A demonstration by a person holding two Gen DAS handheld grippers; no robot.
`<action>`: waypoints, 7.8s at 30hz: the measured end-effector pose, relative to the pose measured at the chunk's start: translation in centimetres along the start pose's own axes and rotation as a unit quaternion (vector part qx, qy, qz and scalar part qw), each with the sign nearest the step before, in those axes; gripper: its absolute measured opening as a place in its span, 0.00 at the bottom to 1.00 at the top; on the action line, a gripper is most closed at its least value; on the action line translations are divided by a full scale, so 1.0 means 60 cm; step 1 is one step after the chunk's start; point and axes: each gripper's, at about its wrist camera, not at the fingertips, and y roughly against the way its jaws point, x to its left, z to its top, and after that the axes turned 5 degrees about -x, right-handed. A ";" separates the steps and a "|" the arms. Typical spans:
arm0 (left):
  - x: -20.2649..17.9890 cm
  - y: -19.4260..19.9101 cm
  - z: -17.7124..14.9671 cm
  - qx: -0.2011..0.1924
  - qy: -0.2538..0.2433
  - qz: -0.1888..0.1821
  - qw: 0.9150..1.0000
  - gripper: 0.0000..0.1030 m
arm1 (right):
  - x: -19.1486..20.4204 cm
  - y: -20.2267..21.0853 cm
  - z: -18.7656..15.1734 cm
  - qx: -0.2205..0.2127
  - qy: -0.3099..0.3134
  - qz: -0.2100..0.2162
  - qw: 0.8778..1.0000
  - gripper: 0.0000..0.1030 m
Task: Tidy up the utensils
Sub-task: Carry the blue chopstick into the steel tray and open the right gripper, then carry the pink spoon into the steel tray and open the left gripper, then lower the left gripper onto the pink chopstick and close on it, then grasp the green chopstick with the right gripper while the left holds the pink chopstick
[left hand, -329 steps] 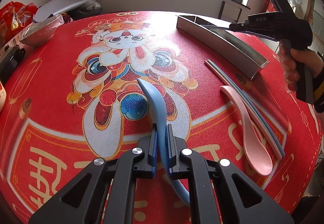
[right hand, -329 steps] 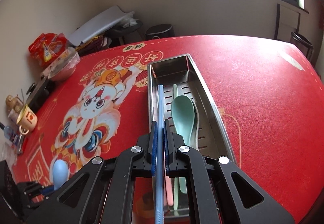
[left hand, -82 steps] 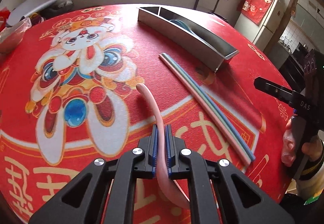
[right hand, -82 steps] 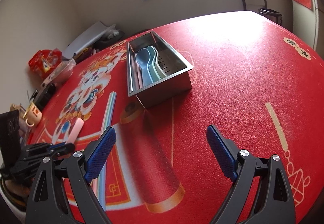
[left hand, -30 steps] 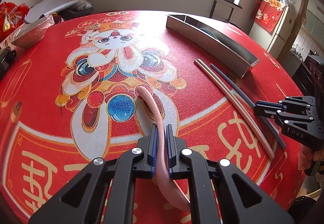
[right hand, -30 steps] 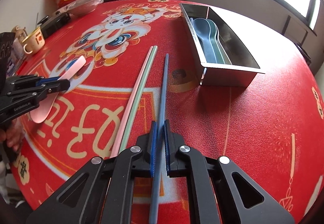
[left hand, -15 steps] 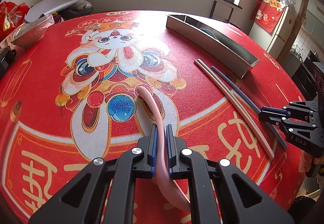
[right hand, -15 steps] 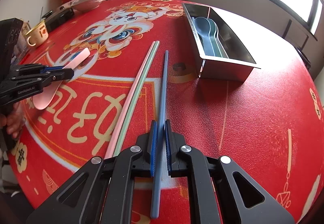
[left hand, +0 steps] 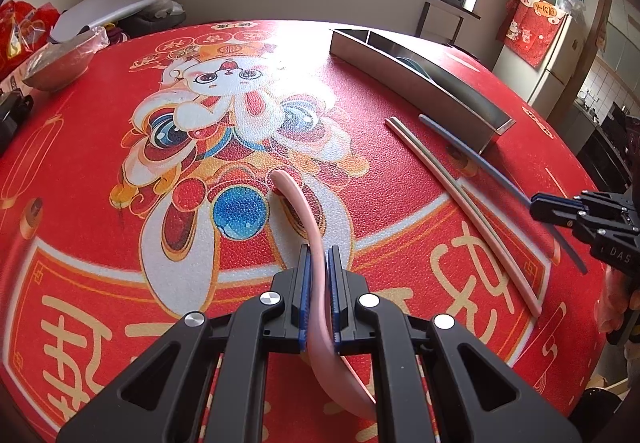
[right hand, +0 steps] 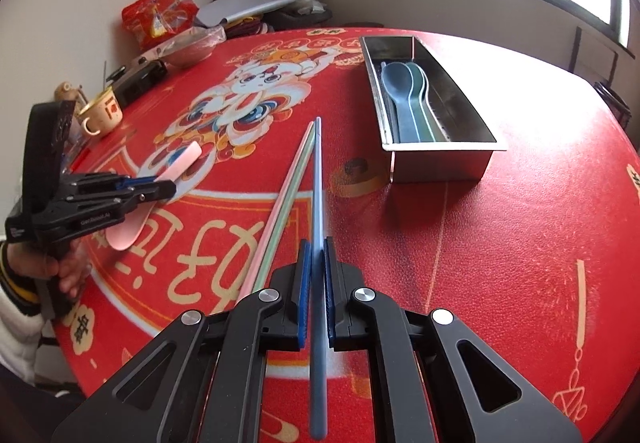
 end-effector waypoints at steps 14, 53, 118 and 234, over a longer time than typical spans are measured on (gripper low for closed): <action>-0.007 -0.001 0.000 0.001 -0.009 0.010 1.000 0.08 | -0.066 -0.022 0.144 -0.042 0.027 -0.073 0.996 0.06; 0.010 0.000 0.002 -0.001 0.018 -0.018 1.000 0.07 | -0.124 -0.068 0.138 -0.049 -0.033 -0.097 0.994 0.54; -0.265 -0.230 0.318 0.022 0.022 -0.025 0.999 0.25 | -0.282 -0.036 0.075 -0.076 -0.233 -0.091 0.965 0.84; -0.036 -0.039 0.020 0.002 -0.001 -0.005 1.000 0.09 | 0.062 -0.116 0.041 0.055 0.034 -0.067 0.996 0.18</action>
